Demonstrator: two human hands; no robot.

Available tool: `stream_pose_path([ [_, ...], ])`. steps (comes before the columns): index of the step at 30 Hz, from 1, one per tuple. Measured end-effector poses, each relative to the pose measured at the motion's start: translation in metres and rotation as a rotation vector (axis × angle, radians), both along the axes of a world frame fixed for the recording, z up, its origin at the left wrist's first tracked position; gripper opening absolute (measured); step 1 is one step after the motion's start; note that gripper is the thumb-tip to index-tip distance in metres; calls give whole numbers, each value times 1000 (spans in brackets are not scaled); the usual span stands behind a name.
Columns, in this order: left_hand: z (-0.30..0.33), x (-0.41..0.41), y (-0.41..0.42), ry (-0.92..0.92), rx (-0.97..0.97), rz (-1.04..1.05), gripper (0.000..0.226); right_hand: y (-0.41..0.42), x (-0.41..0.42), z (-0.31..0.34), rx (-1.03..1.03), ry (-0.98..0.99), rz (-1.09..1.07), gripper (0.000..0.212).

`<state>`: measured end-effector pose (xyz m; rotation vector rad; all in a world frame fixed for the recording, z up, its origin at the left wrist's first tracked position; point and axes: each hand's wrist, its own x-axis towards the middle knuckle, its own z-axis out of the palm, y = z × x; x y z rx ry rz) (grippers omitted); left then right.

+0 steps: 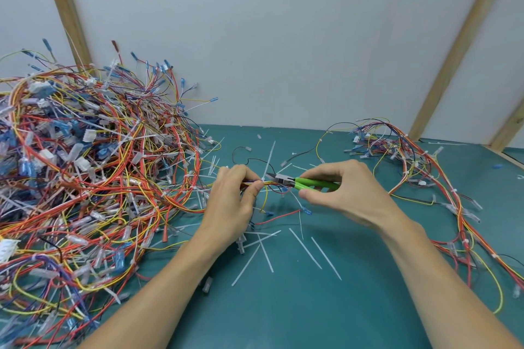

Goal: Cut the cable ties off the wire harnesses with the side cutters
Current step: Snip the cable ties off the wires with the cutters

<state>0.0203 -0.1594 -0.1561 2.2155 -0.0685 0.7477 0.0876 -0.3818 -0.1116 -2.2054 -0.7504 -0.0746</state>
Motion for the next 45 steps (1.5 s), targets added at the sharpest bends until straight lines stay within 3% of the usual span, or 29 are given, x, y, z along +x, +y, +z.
stream_pose_path([
  [10, -1, -1, -2, -35, 12, -5, 6, 5, -3, -1, -45, -60, -9, 9],
  [34, -7, -1, -1, -47, 60, 12, 12, 6, -7, 2, -36, 26, -33, 13],
  [45, -4, -1, -1, -67, 20, 31, 14, 10, -4, -6, 64, 20, -73, 6],
])
